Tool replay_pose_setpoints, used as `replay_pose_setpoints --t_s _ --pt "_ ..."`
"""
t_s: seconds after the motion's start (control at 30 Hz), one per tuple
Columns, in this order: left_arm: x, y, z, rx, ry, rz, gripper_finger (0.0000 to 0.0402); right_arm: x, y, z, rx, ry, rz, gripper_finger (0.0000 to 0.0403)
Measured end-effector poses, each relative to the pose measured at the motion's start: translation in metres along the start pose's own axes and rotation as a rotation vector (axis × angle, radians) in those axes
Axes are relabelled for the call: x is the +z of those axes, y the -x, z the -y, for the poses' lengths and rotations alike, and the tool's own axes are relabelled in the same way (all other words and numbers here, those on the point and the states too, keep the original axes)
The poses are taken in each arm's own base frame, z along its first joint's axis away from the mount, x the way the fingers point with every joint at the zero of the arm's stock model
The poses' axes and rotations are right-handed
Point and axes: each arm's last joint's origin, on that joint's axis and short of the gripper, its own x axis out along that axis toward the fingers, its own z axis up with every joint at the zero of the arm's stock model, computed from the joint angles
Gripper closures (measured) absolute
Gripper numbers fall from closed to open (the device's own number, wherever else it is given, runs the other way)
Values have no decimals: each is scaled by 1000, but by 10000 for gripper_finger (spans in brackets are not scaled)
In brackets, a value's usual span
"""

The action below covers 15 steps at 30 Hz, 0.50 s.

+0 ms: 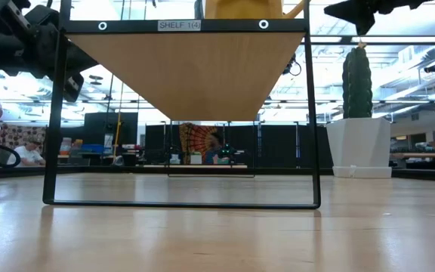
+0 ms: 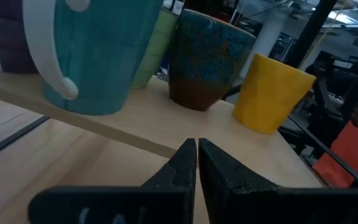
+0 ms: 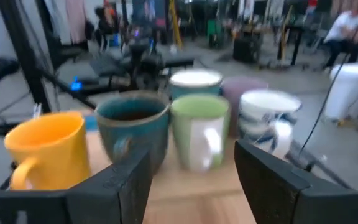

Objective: Place coffee mugs
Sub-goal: Put the blue mug on the shelf

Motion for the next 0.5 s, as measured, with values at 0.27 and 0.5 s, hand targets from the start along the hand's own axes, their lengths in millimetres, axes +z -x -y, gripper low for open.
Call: replay_pose_setpoints --t_s 0.27,0.5 --pt "9 1 4 -10 -25 -38 379 -21 -6 23 7 11 79 200" --pt "45 13 16 58 -93 -126 379 -45 -9 38 34 -1 134 212"
